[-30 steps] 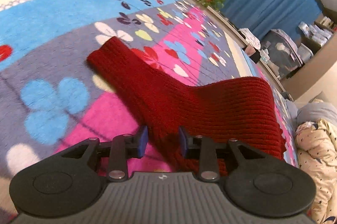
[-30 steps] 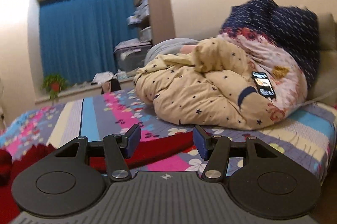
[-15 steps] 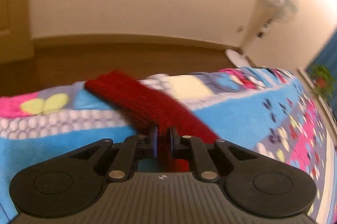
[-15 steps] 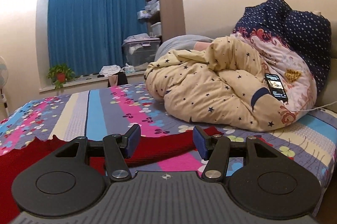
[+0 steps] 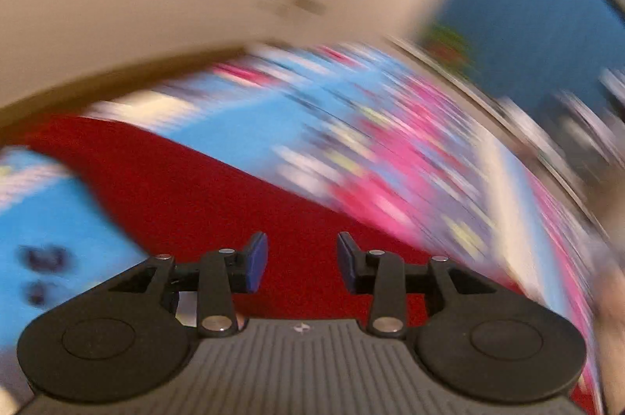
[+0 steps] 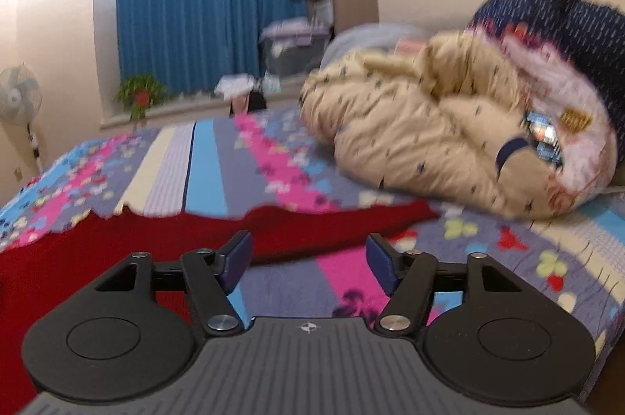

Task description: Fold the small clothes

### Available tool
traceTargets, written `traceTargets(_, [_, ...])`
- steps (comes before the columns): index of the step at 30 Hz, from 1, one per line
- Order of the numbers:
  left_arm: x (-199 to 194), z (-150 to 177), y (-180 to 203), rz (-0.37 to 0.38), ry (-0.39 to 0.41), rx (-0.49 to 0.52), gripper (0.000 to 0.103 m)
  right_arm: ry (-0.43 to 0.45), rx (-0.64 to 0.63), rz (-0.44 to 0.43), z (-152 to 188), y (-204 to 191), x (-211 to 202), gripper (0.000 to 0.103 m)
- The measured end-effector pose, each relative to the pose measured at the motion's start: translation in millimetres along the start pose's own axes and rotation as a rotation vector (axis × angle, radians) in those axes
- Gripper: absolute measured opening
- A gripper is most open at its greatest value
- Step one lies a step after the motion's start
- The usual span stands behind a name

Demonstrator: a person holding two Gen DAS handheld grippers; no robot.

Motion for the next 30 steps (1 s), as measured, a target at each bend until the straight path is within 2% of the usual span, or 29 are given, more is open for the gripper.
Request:
traceTargets(1, [-3.9, 13.8, 20.2, 0.076, -0.039, 0.077, 0.030, -0.038, 0.016, -0.024, 3.6, -0.6, 6.2, 0.069])
traceTargets(2, [-11.2, 29.7, 39.8, 0.136, -0.060, 0.172, 0.027, -0.069, 0.029, -0.045, 6.6, -1.7, 12.0, 0.069])
traceTargets(5, [-27.4, 77.9, 75.2, 0.233, -0.115, 0.415, 0.020, -0.134, 0.044, -0.074, 21.3, -6.5, 29.5, 0.069])
traceTargets(7, [-27.4, 115.3, 78.4, 0.241, -0.186, 0.524, 0.017, -0.196, 0.051, -0.103, 40.6, -12.1, 41.6, 0.069])
traceTargets(9, [-16.1, 156.3, 64.2, 0.174, -0.340, 0.600, 0.018, -0.308, 0.080, -0.136, 67.2, -16.6, 54.5, 0.069])
traceTargets(11, [-24.9, 161.6, 59.7, 0.168, -0.311, 0.592, 0.018, -0.428, 0.075, -0.140, 93.9, -20.2, 64.4, 0.069])
traceTargets(12, [-31.6, 158.2, 58.0, 0.140, -0.331, 0.582, 0.019, -0.478, 0.060, -0.126, 105.8, -21.0, 67.8, 0.069])
traceTargets(14, [-51.7, 150.9, 51.6, 0.116, -0.337, 0.515, 0.029, -0.577, 0.017, -0.106, 129.0, -23.3, 71.7, 0.069])
traceTargets(15, [-63.6, 149.8, 47.8, 0.124, -0.342, 0.495, 0.038, -0.611, -0.006, -0.108, 137.0, -25.6, 71.6, 0.069])
traceTargets(16, [-74.6, 149.2, 44.6, 0.132, -0.356, 0.487, 0.053, -0.627, -0.027, -0.113, 141.6, -28.3, 70.8, 0.069])
traceTargets(18, [-97.1, 154.4, 34.1, 0.132, -0.384, 0.505, 0.066, -0.635, -0.057, -0.130, 145.6, -34.7, 66.7, 0.071])
traceTargets(19, [-105.0, 159.8, 30.9, 0.127, -0.401, 0.521, 0.068, -0.641, -0.068, -0.142, 147.0, -37.0, 64.7, 0.071])
traceTargets(21, [-121.2, 171.5, 17.8, 0.124, -0.432, 0.535, 0.069, -0.658, -0.081, -0.153, 149.9, -39.5, 60.1, 0.071])
traceTargets(24, [-136.9, 199.6, -14.6, 0.114, -0.486, 0.489, 0.068, -0.684, -0.082, -0.155, 152.1, -39.0, 51.4, 0.072])
traceTargets(29, [-160.5, 214.6, -20.0, 0.171, -0.432, 0.439, 0.065, -0.714, -0.102, -0.178, 157.9, -35.3, 44.4, 0.071])
traceTargets(30, [-162.9, 218.5, -21.4, 0.159, -0.417, 0.449, 0.058, -0.718, -0.110, -0.189, 159.2, -36.1, 42.5, 0.071])
Point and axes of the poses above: each gripper's, at about its wrist camera, not at the fingertips, and x roughly the way its jaws point, y to its right, z to its underside, the point moved 8 cm from there along x, roughly the way its jaws point, and after that the axes turned 5 degrees about y, right-handed, at the moved point
